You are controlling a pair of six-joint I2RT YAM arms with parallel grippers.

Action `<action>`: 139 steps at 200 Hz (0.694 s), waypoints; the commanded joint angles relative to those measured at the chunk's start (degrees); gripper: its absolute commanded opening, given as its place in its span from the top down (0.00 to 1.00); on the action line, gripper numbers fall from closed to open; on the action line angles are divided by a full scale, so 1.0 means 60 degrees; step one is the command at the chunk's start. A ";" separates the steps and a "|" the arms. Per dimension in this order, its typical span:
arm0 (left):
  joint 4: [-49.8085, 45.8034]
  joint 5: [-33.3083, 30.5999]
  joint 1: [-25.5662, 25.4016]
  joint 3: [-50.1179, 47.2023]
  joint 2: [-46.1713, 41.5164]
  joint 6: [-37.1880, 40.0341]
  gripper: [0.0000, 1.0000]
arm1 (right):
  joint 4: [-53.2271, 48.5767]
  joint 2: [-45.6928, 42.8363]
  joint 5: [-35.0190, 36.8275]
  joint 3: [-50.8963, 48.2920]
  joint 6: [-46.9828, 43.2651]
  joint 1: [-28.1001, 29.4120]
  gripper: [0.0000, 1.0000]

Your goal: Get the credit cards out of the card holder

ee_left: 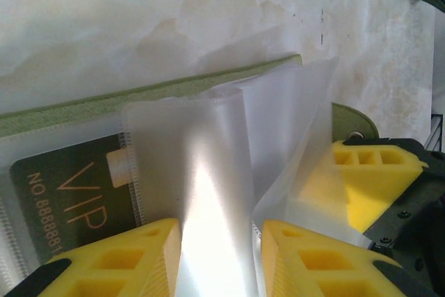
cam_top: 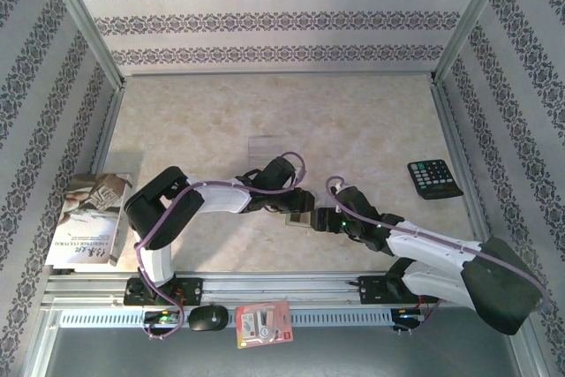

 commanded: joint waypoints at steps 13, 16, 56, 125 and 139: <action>0.0256 -0.0171 -0.0149 -0.0070 -0.0050 -0.0106 0.64 | -0.0456 0.1102 0.0231 0.0258 0.0222 0.0081 0.33; 0.0245 -0.0189 -0.0146 -0.0091 -0.0085 -0.0105 0.64 | -0.0477 0.1155 0.0267 0.0262 0.0238 0.0094 0.34; 0.0422 -0.0401 0.0319 -0.0746 -0.0979 -0.0230 0.62 | -0.0792 0.1231 0.0662 0.0291 0.0378 0.0092 0.39; -0.1133 -0.1061 0.0572 -0.0964 -0.1590 0.0677 0.63 | -0.1006 0.1435 0.1027 0.0350 0.0526 0.0072 0.47; -0.1106 -0.1016 0.0568 -0.0909 -0.1611 0.0732 0.63 | -0.1039 0.1460 0.1096 0.0350 0.0548 0.0068 0.48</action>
